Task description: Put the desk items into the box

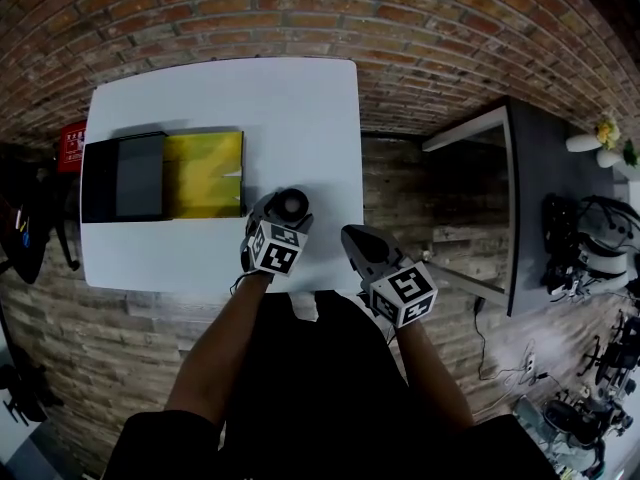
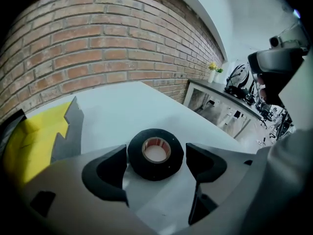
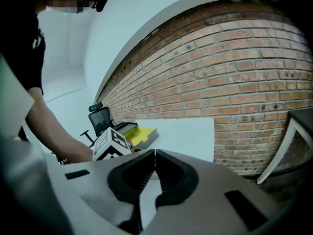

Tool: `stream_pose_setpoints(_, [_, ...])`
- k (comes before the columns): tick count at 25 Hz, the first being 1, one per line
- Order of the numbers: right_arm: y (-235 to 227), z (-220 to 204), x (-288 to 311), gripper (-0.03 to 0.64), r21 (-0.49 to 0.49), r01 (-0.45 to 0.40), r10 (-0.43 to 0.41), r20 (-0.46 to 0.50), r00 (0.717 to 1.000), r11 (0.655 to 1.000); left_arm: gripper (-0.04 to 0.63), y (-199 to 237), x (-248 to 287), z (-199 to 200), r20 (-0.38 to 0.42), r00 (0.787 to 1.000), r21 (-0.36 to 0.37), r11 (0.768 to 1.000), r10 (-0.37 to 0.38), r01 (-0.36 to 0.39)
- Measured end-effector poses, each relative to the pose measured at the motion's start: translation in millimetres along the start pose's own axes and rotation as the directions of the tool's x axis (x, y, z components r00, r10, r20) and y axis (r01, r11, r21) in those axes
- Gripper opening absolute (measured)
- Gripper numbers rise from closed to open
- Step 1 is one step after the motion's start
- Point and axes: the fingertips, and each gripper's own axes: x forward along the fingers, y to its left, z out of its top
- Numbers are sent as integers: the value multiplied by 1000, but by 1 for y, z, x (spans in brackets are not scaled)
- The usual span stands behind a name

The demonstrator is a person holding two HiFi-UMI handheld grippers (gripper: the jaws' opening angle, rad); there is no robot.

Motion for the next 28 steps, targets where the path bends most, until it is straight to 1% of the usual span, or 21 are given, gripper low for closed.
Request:
stream_pose_setpoints(6, [-4, -5, -5, 21, 6, 14, -14, -10, 1000, 1000, 373, 4, 3, 0, -2, 999, 2, 999, 36, -36])
stream_pose_setpoints(7, [-4, -5, -5, 21, 5, 14, -14, -10, 1000, 1000, 363, 4, 3, 0, 0, 999, 2, 999, 38, -38])
stream_pose_setpoints(11, [-2, -4, -6, 21, 0, 10, -10, -7, 1000, 1000, 351, 4, 3, 1, 5, 1000, 0, 1000, 31, -31])
stream_pose_setpoints(17, [0, -4, -7, 21, -9, 6, -6, -8, 1000, 1000, 347, 4, -2, 0, 25, 1000, -24, 1000, 15, -14])
stream_pose_setpoints(22, [3, -1, -4, 21, -22, -13, 13, -1, 1000, 1000, 345, 4, -15, 7, 59, 998, -40, 999, 24, -22])
stream_pose_setpoints(28, [14, 8, 6, 21, -46, -58, 58, 10, 998, 997, 344, 4, -37, 20, 120, 992, -62, 998, 39, -32])
